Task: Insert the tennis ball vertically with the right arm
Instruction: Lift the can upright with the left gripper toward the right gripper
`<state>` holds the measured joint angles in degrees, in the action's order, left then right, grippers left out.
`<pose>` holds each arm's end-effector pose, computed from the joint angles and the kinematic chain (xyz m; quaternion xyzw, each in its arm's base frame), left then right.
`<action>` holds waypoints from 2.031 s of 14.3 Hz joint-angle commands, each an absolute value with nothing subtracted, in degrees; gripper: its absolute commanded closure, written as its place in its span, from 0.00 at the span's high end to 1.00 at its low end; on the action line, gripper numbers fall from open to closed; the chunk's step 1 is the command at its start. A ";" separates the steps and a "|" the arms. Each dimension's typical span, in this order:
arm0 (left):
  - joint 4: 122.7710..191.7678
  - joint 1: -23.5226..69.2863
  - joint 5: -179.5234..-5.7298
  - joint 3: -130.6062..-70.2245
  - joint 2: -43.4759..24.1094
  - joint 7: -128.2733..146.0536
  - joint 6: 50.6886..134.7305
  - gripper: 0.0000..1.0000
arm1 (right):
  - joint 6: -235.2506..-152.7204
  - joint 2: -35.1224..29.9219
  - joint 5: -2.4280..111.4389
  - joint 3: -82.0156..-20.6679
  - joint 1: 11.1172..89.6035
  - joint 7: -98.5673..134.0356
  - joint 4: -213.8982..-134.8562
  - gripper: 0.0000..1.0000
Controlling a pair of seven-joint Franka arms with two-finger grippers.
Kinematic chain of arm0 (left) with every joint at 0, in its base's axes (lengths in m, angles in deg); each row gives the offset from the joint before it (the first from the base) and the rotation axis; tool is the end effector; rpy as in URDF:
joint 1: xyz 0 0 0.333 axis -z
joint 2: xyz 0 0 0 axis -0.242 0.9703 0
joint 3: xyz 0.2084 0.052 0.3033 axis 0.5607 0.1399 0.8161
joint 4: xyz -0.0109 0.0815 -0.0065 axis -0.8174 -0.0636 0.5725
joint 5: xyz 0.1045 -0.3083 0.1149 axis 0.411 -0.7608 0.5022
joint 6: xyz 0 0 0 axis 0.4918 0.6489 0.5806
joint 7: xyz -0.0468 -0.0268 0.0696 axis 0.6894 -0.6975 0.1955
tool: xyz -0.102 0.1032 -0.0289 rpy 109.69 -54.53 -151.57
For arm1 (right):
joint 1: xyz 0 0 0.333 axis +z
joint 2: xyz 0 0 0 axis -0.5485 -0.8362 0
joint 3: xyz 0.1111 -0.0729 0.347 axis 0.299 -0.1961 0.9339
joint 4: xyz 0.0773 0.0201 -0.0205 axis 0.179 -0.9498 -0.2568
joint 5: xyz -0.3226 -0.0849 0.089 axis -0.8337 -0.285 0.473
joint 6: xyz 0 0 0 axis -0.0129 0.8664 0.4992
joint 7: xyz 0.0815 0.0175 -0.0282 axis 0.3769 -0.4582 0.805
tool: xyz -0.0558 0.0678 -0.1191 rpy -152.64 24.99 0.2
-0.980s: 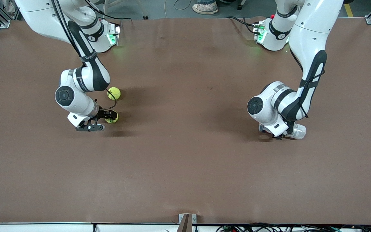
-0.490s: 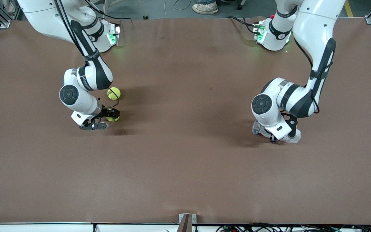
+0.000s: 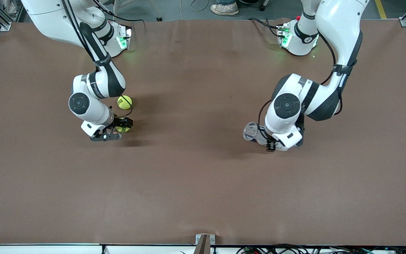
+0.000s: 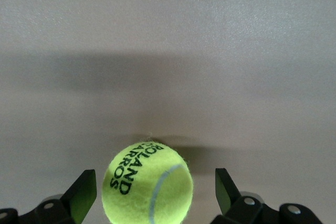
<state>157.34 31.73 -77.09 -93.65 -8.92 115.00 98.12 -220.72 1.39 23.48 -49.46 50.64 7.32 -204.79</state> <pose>0.5675 -0.2902 0.3504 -0.7616 -0.6475 0.0061 0.0263 0.5016 0.1258 0.2550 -0.9977 -0.0322 0.0594 0.0091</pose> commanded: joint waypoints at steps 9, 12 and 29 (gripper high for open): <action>145.98 43.27 -90.05 -95.36 0.64 123.10 105.08 0.76 | -224.97 -0.67 24.16 -49.50 51.72 7.25 -206.40 0.99; 144.23 44.50 -92.84 -95.45 1.95 125.66 108.52 0.76 | -224.53 -0.58 24.16 -49.50 51.63 7.25 -206.40 0.77; 139.30 48.37 -103.41 -101.68 7.76 122.59 126.26 0.76 | -189.95 7.67 23.99 -49.41 51.72 -1.94 -186.13 0.42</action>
